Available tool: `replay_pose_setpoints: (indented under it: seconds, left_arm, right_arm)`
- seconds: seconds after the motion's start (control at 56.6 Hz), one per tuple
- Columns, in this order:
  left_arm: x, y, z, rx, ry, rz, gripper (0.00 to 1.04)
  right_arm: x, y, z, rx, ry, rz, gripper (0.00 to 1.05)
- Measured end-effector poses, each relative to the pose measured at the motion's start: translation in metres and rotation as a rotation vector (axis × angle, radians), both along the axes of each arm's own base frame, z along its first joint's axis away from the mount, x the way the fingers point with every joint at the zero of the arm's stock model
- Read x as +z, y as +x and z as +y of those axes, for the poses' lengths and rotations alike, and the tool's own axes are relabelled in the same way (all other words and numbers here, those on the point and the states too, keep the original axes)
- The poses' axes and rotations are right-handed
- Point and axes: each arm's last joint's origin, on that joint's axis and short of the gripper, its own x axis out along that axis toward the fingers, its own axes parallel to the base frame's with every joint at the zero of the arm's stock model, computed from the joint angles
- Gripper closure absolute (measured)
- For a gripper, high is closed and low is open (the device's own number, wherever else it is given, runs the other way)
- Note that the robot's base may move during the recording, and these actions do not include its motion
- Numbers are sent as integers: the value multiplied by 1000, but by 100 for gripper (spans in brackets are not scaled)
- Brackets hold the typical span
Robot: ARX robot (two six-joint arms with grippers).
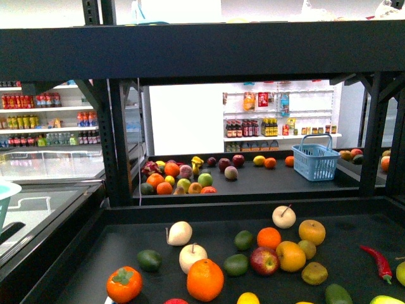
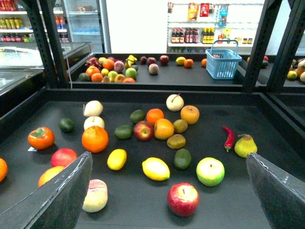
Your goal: Pick lemon from shelf
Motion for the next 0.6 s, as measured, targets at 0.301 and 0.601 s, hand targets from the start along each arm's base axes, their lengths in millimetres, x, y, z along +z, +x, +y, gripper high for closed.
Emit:
replay_pose_setpoints:
  seconds: [0.301, 0.601]
  left_arm:
    - [40, -33, -67, -209, 76, -55, 92]
    - [26, -41, -174, -514, 141, -9, 92]
  right_arm:
    - [0, 0, 0, 0, 0, 0, 7]
    - [0, 0, 0, 0, 0, 0, 7]
